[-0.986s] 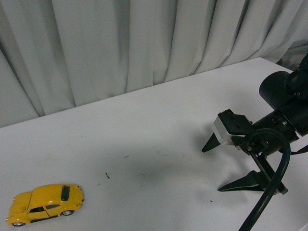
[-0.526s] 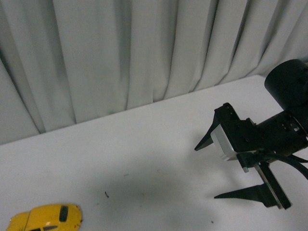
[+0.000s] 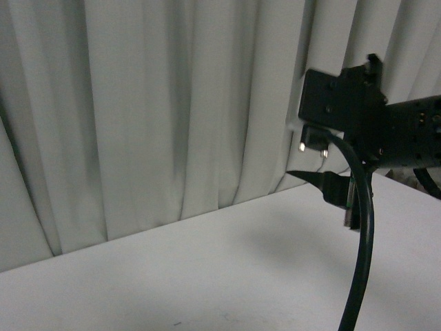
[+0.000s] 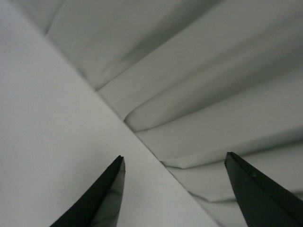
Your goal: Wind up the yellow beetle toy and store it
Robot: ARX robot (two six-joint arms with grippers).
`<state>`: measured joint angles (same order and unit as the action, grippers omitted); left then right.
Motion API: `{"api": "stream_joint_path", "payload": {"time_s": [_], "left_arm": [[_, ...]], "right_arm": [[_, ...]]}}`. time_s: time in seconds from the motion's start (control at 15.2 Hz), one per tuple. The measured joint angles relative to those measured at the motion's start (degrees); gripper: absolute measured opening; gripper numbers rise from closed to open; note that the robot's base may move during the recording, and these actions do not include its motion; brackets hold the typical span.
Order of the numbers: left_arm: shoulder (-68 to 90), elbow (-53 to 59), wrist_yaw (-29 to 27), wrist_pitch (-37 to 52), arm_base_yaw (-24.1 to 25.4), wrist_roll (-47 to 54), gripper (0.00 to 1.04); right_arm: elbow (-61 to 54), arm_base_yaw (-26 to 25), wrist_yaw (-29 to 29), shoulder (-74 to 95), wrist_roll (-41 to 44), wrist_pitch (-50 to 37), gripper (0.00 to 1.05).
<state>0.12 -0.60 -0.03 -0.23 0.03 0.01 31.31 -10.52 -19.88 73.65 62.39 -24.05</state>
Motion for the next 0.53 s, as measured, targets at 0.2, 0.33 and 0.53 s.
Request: {"api": "stream_joint_path", "payload": {"time_s": [0.2, 0.33, 0.53], "left_arm": [[0.0, 0.0, -0.02, 0.0, 0.0, 0.0, 0.98], [0.0, 0.0, 0.07, -0.04, 0.0, 0.0, 0.98], [0.0, 0.0, 0.0, 0.0, 0.0, 0.0, 0.98]], "right_arm": [[-6.95, 8.94, 17.88, -18.29, -42.53, -6.1, 0.38], [-13.33, 10.73, 19.71, -32.68, -58.14, 2.97, 0.04], [-19.12, 10.51, 19.85, -39.58, -60.98, 1.7, 0.02]]}}
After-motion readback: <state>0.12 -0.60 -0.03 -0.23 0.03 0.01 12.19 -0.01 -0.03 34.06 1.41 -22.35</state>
